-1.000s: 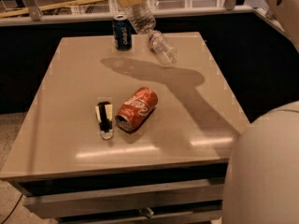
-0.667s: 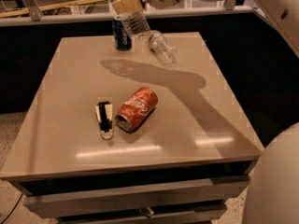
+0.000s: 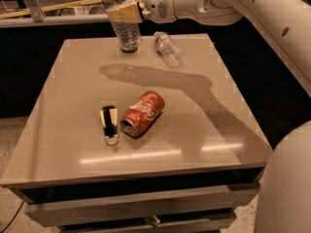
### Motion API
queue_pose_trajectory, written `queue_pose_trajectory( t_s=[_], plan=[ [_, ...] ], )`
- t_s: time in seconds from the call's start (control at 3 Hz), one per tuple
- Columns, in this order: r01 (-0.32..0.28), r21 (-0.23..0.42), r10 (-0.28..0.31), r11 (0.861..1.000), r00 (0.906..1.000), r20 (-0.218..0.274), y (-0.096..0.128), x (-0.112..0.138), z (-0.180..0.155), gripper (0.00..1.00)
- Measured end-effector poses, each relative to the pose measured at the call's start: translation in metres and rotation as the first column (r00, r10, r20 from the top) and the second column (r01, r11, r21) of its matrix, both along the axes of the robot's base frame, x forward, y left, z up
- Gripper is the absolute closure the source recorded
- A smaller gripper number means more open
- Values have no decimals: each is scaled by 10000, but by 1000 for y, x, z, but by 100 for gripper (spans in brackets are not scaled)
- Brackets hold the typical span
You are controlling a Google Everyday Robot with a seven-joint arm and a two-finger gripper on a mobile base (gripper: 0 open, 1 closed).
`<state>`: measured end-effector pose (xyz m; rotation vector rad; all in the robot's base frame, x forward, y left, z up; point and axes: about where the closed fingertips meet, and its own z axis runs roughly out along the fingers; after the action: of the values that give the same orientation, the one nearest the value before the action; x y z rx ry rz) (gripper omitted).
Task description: Pick blue plastic bottle from top drawer and place on counter
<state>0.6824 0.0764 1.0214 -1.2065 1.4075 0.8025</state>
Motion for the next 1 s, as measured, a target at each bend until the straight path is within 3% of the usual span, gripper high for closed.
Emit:
queue_pose_trajectory(
  t_s=[0.33,0.67,1.0],
  plan=[
    [-437,192,434,9989,9989,156,6,-3,1,100],
    [-433,190,430,9989,9990,153,6,-3,1,100],
    [-504,646,496,9966,9987,152,7,-4,-2,100]
  ],
)
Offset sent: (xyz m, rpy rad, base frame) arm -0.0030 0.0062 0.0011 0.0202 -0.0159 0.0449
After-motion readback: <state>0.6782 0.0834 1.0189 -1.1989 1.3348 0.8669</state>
